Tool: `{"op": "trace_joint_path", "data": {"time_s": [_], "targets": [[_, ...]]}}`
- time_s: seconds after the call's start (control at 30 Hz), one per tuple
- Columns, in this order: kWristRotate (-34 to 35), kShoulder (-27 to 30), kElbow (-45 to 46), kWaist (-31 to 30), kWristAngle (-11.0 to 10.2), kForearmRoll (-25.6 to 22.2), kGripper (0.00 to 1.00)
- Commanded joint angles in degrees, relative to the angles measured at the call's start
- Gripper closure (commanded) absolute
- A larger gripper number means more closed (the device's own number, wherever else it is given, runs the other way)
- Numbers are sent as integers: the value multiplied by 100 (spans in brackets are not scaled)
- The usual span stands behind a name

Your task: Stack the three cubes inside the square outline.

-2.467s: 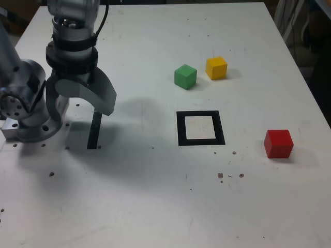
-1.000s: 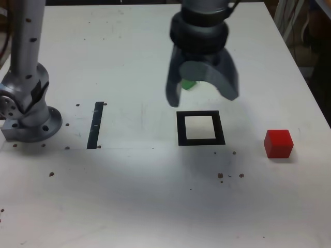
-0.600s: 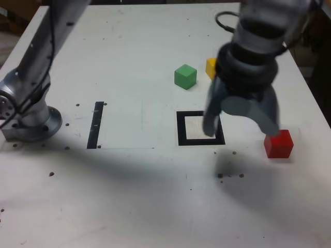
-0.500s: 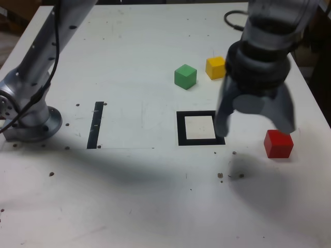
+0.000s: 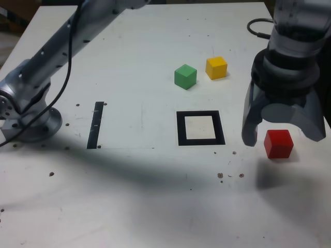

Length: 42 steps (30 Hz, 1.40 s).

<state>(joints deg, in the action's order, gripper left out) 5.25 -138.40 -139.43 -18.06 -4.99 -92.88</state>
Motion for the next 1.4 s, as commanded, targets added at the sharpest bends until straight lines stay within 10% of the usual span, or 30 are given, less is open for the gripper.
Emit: {"op": "trace_joint_path", "data": {"time_s": [0.0, 0.6, 1.37], "targets": [[-38, -194, -34, 45, 25, -77, 1], [-410, -965, -606, 567, -44, -82, 5], [-218, -1246, -977, 417, -79, -81, 43]]}}
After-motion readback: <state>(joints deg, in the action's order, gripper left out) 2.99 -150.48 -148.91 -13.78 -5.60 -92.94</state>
